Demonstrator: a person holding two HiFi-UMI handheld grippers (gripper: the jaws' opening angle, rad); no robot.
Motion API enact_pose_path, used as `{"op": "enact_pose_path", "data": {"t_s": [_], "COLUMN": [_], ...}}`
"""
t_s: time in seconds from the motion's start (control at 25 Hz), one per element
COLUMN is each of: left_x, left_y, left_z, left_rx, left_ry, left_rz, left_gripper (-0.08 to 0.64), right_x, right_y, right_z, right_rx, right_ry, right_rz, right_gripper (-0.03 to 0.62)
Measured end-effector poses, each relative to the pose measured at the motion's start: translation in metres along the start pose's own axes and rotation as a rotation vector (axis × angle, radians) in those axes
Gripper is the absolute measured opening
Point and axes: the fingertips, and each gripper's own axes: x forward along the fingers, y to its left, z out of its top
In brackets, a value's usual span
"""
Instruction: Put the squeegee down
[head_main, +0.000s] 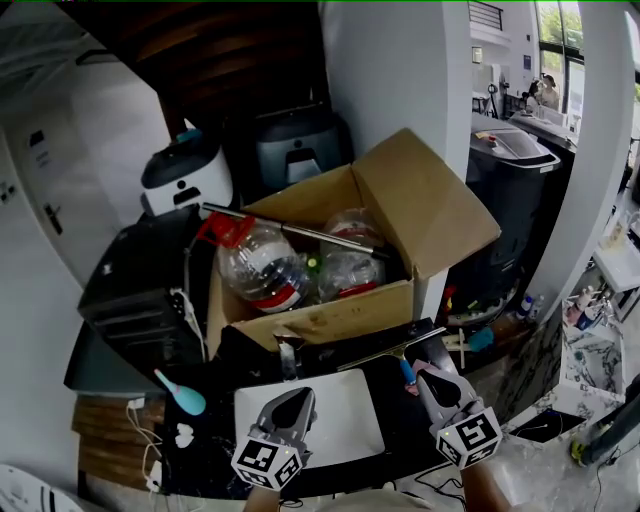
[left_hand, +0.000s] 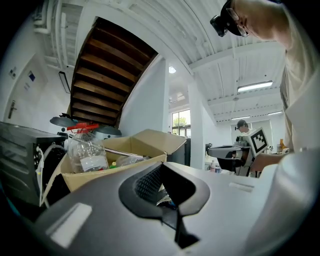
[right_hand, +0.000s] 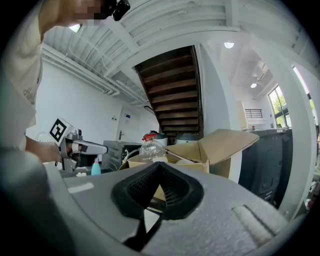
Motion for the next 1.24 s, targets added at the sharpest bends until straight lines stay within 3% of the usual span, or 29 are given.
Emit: {"op": "enact_pose_path", "data": {"t_s": [0.52, 0.92, 1.24], "left_x": [0.003, 0.004, 0.002], "left_y": [0.006, 0.010, 0.020], "left_z": [-0.017, -0.028, -0.034], "left_rx": [-0.037, -0.066, -0.091], "left_ry": [0.015, 0.020, 0.019], "left_rz": [0.014, 0.022, 0.046], "left_gripper": [0.015, 0.015, 0.015], "right_x": [0.003, -0.009, 0.003], "right_y": [-0.002, -0.019, -0.015], "right_z": [-0.013, -0.027, -0.028], "right_rx": [0.004, 0.044, 0.029], "right_ry": [0.046, 0.075, 0.084], "right_rz": [-0.006, -0.076, -0.058], "right_gripper": [0.002, 0.002, 0.002]}}
